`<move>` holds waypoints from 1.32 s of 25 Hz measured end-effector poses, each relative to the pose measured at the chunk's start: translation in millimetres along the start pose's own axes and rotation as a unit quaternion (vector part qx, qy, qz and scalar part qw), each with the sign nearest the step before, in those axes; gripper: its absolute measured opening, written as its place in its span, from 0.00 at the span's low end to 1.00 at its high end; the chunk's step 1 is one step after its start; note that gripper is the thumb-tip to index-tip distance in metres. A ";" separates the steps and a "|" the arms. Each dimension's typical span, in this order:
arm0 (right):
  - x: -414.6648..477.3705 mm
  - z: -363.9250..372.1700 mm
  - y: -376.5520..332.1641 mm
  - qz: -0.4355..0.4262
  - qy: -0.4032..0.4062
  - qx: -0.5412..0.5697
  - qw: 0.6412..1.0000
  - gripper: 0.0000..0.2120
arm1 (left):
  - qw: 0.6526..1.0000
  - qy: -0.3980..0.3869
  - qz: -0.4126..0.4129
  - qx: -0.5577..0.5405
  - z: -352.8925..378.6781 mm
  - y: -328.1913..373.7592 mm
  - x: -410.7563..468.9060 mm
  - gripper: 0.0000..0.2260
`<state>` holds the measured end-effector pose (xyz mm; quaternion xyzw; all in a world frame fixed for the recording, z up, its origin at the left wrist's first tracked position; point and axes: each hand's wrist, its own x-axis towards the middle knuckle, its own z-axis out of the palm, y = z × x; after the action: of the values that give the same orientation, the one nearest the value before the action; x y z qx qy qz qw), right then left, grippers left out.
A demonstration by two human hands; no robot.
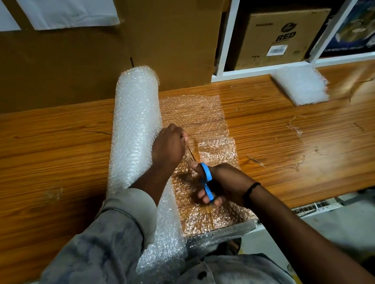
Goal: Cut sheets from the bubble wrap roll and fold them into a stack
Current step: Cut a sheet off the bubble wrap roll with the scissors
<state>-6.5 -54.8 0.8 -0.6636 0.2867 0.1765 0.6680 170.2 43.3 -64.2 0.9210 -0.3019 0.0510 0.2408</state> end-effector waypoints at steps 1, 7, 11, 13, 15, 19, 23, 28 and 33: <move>0.5 -0.7 -2.0 0.005 0.000 0.012 1.000 0.27 | 1.000 -0.001 0.005 0.004 1.0 -0.3 -0.6 0.04; 28.5 -11.1 -16.0 -0.019 0.059 0.070 0.996 0.29 | 1.000 0.002 0.002 -0.001 4.0 -0.7 -1.0 0.03; 41.2 -8.8 -27.5 -0.029 0.060 0.101 0.993 0.26 | 1.000 -0.005 0.000 -0.004 1.8 -1.5 -2.3 0.05; 46.0 -5.0 -30.2 -0.031 0.063 0.097 0.993 0.23 | 1.000 -0.013 -0.003 -0.002 0.4 0.2 -3.3 0.10; 51.1 -1.9 -31.0 -0.042 0.079 0.090 0.992 0.25 | 1.000 -0.013 -0.007 0.000 -0.5 1.1 -3.3 0.11; 64.2 -1.7 -33.2 -0.055 0.109 0.082 0.989 0.23 | 1.000 -0.009 -0.007 0.004 0.6 0.4 -2.7 0.10; 73.8 -2.9 -34.5 -0.068 0.140 0.070 0.985 0.17 | 1.000 -0.008 -0.013 -0.001 0.3 0.7 -2.5 0.12; 84.1 -6.8 -34.7 -0.066 0.183 0.010 0.981 0.17 | 1.000 -0.002 -0.014 -0.002 1.7 -0.4 -2.4 0.11; 91.5 -6.2 -41.3 -0.051 0.171 0.060 0.982 0.19 | 1.000 0.008 -0.002 -0.012 0.1 -0.2 -2.3 0.09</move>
<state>88.8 -76.6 -22.9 -0.6565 0.3727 0.0087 0.6557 168.4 44.7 -65.0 0.9183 -0.2986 0.0544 0.2543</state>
